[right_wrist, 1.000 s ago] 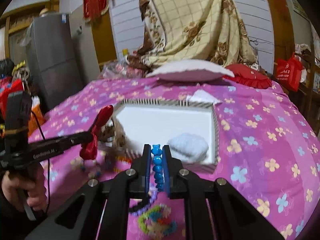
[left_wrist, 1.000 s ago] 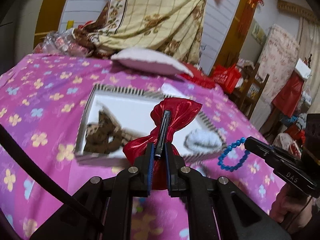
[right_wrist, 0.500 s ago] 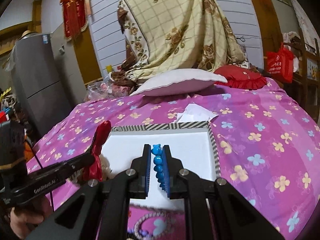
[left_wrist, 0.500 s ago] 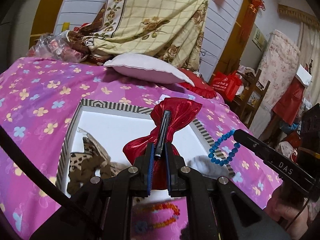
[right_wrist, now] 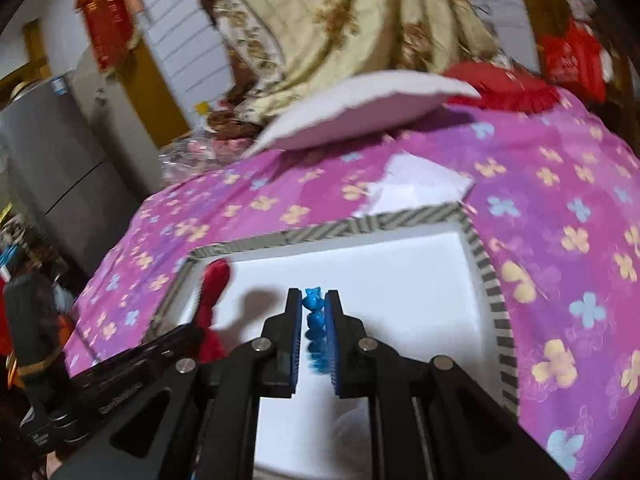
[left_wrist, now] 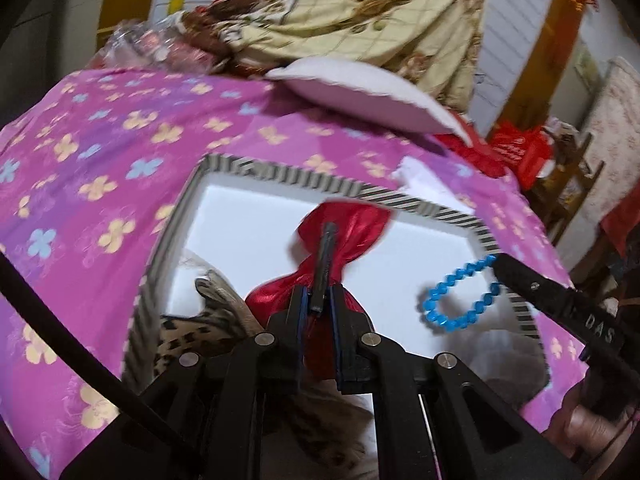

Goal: Organize jewelry
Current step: 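Carry the red bow into the box with the left tool while the right tool places the blue bracelet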

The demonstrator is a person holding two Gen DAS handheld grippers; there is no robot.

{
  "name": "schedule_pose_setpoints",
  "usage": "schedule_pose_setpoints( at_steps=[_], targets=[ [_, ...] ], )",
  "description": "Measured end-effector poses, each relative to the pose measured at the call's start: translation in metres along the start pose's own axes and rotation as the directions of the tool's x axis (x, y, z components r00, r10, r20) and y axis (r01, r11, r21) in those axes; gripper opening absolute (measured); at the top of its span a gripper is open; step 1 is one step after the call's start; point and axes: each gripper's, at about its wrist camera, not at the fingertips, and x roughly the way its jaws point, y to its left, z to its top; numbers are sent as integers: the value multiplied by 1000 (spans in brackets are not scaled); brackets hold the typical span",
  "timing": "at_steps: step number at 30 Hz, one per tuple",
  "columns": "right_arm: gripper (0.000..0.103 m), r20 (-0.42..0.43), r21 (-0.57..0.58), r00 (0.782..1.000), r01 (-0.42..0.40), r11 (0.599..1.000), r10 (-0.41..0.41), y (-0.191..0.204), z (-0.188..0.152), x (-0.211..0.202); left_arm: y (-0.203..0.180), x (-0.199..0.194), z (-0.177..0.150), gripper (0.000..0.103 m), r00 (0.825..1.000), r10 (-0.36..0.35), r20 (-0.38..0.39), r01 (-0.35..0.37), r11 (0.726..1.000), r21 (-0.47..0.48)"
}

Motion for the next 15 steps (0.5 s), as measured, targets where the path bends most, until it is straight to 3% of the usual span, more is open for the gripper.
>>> schedule_pose_setpoints(
  at_steps=[5, 7, 9, 15],
  targets=[
    [12, -36, 58, 997, 70, 996, -68, -28, -5, 9, 6, 7, -3, 0, 1000, 3, -31, -3, 1000, -17],
    [13, -39, 51, 996, 83, 995, -81, -31, -8, 9, 4, 5, -3, 0, 1000, -12, -28, 12, 1000, -14],
    [21, -30, 33, 994, 105, 994, -104, -31, -8, 6, 2, 2, -3, 4, 1000, -25, -16, 25, 1000, -5],
    [24, -6, -8, 993, 115, 993, -115, -28, -7, -12, 0, -9, 0, 6, 999, -48, 11, 48, 999, 1]
  ],
)
